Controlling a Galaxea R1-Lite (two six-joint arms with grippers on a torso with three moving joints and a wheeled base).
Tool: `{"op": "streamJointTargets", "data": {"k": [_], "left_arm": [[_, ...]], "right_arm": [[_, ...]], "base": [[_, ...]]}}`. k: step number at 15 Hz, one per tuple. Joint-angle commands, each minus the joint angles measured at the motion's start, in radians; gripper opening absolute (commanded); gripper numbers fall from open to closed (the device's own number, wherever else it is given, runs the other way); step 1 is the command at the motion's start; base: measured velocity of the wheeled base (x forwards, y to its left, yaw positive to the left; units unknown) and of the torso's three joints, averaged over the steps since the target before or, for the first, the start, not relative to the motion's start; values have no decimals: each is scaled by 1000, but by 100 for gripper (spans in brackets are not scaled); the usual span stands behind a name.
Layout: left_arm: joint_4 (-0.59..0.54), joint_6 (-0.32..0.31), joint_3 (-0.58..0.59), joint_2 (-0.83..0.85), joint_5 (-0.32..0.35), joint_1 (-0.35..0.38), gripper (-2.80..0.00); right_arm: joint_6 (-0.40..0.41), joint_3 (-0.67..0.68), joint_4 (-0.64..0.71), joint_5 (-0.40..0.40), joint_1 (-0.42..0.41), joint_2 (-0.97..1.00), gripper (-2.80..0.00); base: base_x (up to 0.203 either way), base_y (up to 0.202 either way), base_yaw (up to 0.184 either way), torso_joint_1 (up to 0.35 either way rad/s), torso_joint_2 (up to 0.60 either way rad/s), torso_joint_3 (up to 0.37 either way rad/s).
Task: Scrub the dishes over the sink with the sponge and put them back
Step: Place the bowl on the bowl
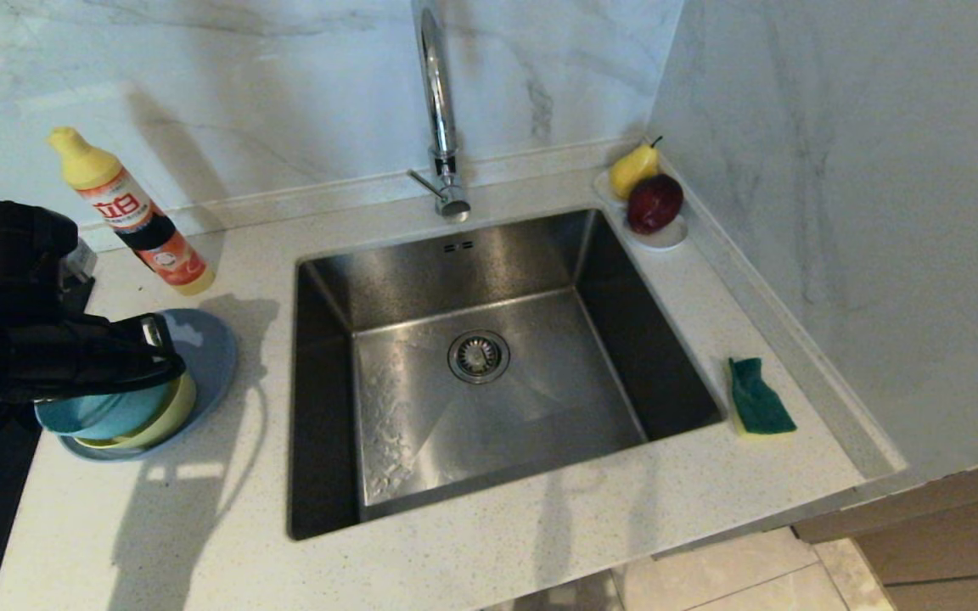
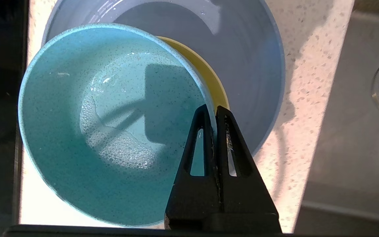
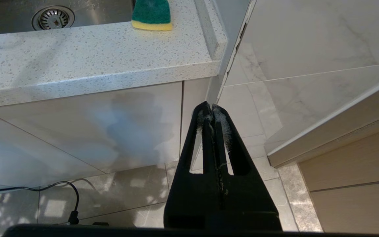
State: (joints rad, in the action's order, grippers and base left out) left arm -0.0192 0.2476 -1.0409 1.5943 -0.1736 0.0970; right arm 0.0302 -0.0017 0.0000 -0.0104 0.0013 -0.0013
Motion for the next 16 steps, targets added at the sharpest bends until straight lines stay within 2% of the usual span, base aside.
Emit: {"op": "streamJointTargets", "data": {"k": [1,7,10,16], "left_arm": [[0,-33,-3,7,-1,1,-280],[4,-194,-1,4,-35,0,-280],[4,-215,15,6,-37,0,-280],[4,-215,19,9,-35,-13,-280]], "right_arm": [[0,0,0,0,0,0,-280],[0,0,0,0,0,0,-280],[0,0,0,0,0,0,-280],[0,0,0,0,0,0,-280]], "base": [[0,0,0,0,0,0],[0,0,0,0,0,0],[0,0,0,0,0,0],[0,0,0,0,0,0]]}}
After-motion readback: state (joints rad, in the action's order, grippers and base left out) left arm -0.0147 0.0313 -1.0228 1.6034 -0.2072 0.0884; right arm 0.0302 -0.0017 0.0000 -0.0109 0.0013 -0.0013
